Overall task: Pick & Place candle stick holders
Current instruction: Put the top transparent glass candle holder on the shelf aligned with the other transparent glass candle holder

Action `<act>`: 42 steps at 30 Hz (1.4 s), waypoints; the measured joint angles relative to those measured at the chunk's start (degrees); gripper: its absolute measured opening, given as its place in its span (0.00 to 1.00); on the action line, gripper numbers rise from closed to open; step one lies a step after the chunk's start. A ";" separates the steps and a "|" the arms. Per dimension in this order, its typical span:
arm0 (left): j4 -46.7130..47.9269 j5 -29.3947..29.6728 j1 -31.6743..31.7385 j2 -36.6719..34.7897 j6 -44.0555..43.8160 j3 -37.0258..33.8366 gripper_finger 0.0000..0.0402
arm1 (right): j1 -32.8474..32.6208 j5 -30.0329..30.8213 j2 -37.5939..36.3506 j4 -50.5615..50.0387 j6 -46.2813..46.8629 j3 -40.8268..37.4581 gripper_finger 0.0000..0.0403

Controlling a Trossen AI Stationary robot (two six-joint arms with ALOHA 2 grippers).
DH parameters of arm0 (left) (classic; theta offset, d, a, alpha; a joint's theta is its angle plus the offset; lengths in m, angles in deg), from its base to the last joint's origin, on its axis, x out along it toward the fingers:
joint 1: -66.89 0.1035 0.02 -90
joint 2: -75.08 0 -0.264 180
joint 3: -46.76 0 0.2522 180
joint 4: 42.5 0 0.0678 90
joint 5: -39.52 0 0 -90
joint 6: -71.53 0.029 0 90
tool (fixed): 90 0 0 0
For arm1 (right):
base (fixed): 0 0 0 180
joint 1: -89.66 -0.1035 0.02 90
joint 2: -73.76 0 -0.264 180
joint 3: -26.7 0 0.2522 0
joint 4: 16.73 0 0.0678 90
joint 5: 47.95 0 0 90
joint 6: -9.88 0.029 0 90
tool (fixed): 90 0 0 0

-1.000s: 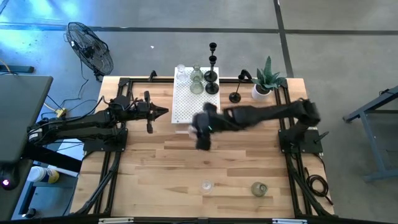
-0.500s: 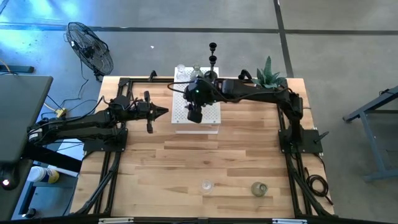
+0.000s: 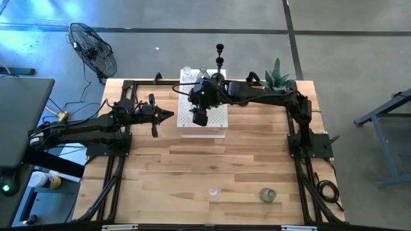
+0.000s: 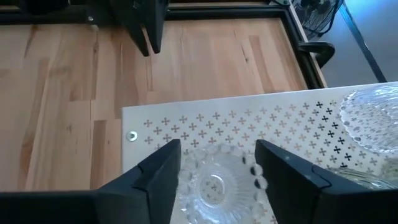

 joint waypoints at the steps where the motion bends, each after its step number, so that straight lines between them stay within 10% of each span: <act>1: 0.02 0.00 0.00 0.00 -0.04 0.00 0.05 | 0.00 -0.04 0.00 0.00 -0.02 0.00 0.50; 17: 0.03 -0.21 0.00 0.02 -4.47 0.00 0.05 | -4.44 7.36 -9.33 -1.97 -3.04 -1.69 0.52; 27: -0.97 -0.20 0.00 12.62 -13.27 6.31 0.07 | -10.97 12.52 -28.44 31.36 -0.87 -43.83 0.02; 42: -0.56 3.76 -2.75 25.07 -11.86 16.39 0.65 | -13.38 12.63 -46.62 58.78 0.01 -69.71 0.03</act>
